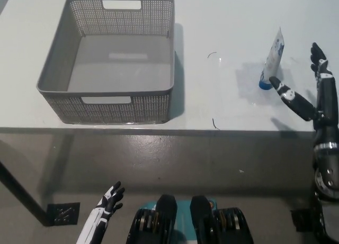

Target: Use the right hand to pick up a shampoo and place it into a container on the left side

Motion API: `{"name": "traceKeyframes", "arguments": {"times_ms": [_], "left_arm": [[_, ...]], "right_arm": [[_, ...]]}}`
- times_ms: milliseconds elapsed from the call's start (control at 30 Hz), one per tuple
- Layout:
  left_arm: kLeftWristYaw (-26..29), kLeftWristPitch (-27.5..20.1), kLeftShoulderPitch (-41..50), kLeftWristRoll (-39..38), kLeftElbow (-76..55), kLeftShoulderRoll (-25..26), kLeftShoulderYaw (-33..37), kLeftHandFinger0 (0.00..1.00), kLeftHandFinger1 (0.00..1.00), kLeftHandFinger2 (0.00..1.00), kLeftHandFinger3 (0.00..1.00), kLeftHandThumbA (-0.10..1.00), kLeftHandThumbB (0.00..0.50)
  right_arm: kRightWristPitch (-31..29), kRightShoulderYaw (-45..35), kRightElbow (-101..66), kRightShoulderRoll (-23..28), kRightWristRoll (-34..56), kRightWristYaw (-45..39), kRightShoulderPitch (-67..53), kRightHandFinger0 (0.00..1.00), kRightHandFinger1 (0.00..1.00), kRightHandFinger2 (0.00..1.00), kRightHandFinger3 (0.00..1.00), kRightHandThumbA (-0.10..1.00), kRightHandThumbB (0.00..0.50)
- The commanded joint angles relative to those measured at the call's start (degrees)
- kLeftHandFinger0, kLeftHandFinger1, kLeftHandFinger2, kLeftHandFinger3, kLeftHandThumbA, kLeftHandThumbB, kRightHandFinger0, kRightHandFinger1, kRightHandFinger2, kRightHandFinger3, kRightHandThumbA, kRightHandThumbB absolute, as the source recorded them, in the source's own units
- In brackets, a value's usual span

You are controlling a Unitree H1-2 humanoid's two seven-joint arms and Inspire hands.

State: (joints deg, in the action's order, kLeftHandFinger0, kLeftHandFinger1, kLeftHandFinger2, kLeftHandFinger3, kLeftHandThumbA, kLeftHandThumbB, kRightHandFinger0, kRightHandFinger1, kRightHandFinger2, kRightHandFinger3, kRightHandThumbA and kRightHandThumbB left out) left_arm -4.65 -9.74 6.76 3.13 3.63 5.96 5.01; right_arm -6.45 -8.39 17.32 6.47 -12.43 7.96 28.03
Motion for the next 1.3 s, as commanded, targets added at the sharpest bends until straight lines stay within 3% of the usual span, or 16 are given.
{"name": "traceKeyframes", "arguments": {"times_ms": [0,367,467,867,1067,1200,1233,1267], "left_arm": [[-1.03,-2.34,0.41,-1.43,-1.53,-0.01,0.09,1.0,1.0,1.0,1.0,1.0,0.161],[-1.37,-2.52,-0.46,-1.61,-0.8,0.06,0.0,1.0,1.0,1.0,1.0,1.0,0.194],[-1.96,-2.85,-0.46,-1.96,-0.65,0.27,0.16,1.0,1.0,1.0,1.0,1.0,0.178],[-1.9,-2.85,-0.85,-1.34,-0.67,0.63,0.41,1.0,1.0,1.0,1.0,1.0,0.191],[-1.96,-2.88,-1.27,-1.05,-0.84,0.78,0.56,1.0,1.0,1.0,1.0,1.0,0.188],[-2.18,-1.69,-1.37,-1.35,-1.53,0.73,0.48,1.0,1.0,1.0,1.0,1.0,0.211],[-2.25,-1.49,-1.42,-1.52,-1.57,0.69,0.48,1.0,1.0,1.0,1.0,1.0,0.22],[-2.21,-1.66,-1.59,-1.37,-1.41,0.69,0.51,1.0,1.0,1.0,1.0,1.0,0.207]], "right_arm": [[-1.97,-0.44,6.32,1.25,-0.61,4.49,5.81,1.0,1.0,1.0,1.0,0.94,0.425],[-1.91,0.79,23.14,2.67,-0.75,9.05,16.79,1.0,1.0,1.0,1.0,0.96,0.445],[-3.3,0.42,26.94,2.83,0.5,9.34,18.74,1.0,1.0,1.0,1.0,0.94,0.455],[-7.04,0.66,39.97,2.4,2.78,9.36,26.49,1.0,1.0,1.0,1.0,0.85,0.406],[-8.27,1.41,47.0,1.97,2.7,10.17,29.97,1.0,1.0,1.0,1.0,0.86,0.41],[-9.31,2.26,53.33,1.7,2.84,10.33,32.73,1.0,1.0,1.0,1.0,0.86,0.433],[-9.4,2.37,53.82,1.72,2.83,10.49,32.95,1.0,1.0,1.0,1.0,0.85,0.425],[-10.05,2.02,54.76,1.58,3.38,11.01,33.38,1.0,1.0,1.0,1.0,0.76,0.422]]}}
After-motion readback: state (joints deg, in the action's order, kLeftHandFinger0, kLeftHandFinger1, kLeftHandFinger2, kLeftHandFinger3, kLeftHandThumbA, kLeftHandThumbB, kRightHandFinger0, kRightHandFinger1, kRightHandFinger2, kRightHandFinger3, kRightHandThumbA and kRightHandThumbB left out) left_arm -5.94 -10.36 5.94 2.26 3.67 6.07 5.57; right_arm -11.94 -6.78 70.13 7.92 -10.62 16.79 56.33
